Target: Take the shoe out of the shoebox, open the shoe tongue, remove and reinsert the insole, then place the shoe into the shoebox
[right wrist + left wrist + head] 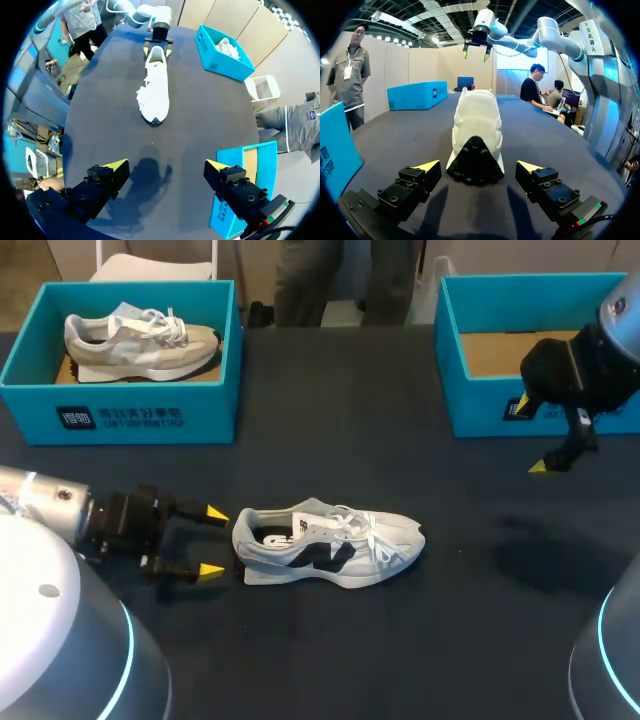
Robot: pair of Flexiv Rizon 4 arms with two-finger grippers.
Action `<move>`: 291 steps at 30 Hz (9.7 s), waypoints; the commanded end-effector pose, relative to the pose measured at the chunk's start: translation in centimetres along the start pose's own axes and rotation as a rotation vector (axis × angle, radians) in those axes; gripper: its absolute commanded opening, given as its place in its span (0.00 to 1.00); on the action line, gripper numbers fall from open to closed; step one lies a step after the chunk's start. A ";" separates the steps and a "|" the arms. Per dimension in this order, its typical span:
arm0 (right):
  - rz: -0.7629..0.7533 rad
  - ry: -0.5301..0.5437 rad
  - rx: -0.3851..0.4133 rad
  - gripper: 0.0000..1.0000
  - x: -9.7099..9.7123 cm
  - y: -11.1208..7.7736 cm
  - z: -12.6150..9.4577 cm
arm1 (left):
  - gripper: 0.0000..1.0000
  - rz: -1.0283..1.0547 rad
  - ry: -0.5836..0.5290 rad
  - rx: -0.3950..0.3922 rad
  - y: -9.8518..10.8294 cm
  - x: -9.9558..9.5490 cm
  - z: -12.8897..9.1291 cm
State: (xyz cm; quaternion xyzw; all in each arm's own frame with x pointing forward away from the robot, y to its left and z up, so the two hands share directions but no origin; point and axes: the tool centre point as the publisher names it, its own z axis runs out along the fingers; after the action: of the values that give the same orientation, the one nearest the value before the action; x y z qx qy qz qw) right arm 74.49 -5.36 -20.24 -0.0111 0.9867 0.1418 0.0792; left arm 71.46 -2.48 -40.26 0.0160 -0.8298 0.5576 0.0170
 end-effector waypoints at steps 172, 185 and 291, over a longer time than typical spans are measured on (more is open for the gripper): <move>1.304 -0.297 0.172 1.00 3.8 28.3 10.1 | 0.00 -0.019 0.001 -0.073 0.2 -0.9 6.2; 1.349 -0.285 0.219 1.00 4.9 30.0 14.2 | 0.00 -0.019 0.001 -0.073 0.2 -0.9 6.2; 1.667 -0.513 0.588 1.00 6.1 23.1 22.7 | 0.00 -0.019 0.001 -0.073 0.2 -0.9 6.2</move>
State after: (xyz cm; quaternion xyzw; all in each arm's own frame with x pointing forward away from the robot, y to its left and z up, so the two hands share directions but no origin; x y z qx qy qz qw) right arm 71.37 22.80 -36.08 0.6803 0.7087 -0.1173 0.1453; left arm 72.10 -8.28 -42.52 0.0229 -0.8483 0.5286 0.0228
